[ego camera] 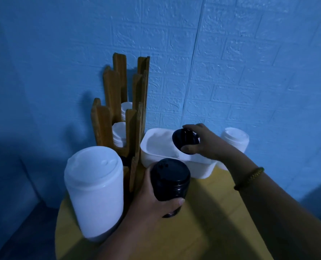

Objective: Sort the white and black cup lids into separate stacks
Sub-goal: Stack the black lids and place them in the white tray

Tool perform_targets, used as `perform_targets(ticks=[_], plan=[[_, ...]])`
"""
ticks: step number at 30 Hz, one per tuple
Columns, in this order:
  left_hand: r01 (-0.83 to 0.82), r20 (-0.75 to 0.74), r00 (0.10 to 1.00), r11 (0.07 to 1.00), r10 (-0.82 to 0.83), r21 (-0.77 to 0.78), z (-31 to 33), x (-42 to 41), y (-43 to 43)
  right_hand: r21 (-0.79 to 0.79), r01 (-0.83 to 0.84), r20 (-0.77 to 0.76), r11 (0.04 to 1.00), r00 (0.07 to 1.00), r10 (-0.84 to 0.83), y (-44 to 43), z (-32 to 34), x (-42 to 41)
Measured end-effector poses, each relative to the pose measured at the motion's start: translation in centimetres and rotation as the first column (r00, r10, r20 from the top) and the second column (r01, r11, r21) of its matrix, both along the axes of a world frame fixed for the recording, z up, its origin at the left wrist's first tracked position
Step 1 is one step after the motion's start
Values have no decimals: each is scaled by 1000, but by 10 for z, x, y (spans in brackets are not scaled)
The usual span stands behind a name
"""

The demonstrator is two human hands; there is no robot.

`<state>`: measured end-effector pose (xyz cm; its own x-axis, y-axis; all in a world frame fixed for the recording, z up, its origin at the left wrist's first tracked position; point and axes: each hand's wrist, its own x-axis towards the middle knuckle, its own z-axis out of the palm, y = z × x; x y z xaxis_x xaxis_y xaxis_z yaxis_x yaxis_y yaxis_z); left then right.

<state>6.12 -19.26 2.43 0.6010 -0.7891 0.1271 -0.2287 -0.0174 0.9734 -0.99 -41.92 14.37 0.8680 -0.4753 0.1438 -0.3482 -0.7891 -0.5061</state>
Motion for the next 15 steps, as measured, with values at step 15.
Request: perform_targets(ticks=[15], plan=[[-36,62,997,997,40,-65,11,-16,12,96,185,-31,978,983,-183,83,-89,-130]])
